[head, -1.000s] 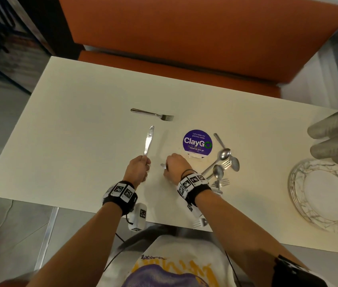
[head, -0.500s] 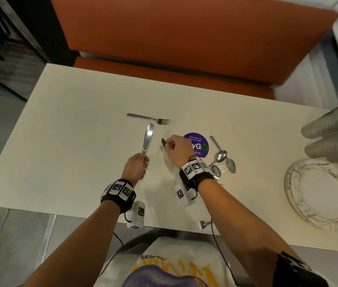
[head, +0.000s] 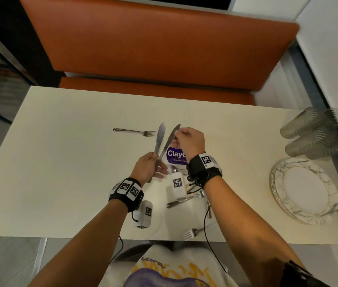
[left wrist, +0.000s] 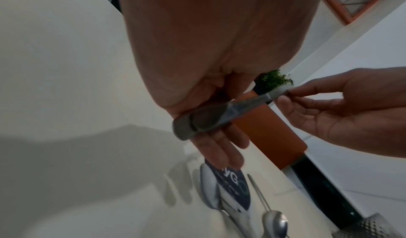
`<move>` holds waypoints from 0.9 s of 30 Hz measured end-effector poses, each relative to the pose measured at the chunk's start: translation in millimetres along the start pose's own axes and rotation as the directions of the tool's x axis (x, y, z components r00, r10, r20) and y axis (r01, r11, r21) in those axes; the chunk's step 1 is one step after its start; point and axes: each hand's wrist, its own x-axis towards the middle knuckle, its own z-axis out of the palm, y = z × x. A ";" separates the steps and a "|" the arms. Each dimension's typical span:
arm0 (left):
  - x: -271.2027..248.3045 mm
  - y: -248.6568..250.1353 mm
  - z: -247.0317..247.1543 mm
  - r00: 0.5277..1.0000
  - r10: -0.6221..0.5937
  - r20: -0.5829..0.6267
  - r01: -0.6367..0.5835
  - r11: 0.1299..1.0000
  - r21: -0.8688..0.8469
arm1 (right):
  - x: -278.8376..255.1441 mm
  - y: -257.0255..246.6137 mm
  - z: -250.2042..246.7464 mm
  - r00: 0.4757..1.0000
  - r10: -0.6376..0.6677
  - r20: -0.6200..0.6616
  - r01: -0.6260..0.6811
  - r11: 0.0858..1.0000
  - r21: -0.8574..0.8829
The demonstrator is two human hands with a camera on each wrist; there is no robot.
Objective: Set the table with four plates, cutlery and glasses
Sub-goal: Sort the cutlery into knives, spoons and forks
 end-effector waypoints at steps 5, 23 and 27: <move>-3.0 10.5 18.0 0.995 -0.029 0.100 0.028 1.000 0.004 | 3.7 0.9 -17.9 0.999 -0.036 0.001 0.036 0.996 -0.080; -0.6 15.4 33.0 0.966 -0.192 0.171 0.202 0.979 -0.040 | 12.0 7.0 -48.8 0.986 -0.144 0.088 0.165 0.927 -0.336; 0.5 15.6 33.4 0.967 -0.189 0.168 0.193 0.981 -0.002 | 15.9 6.1 -52.1 0.960 -0.177 0.218 0.247 0.901 -0.357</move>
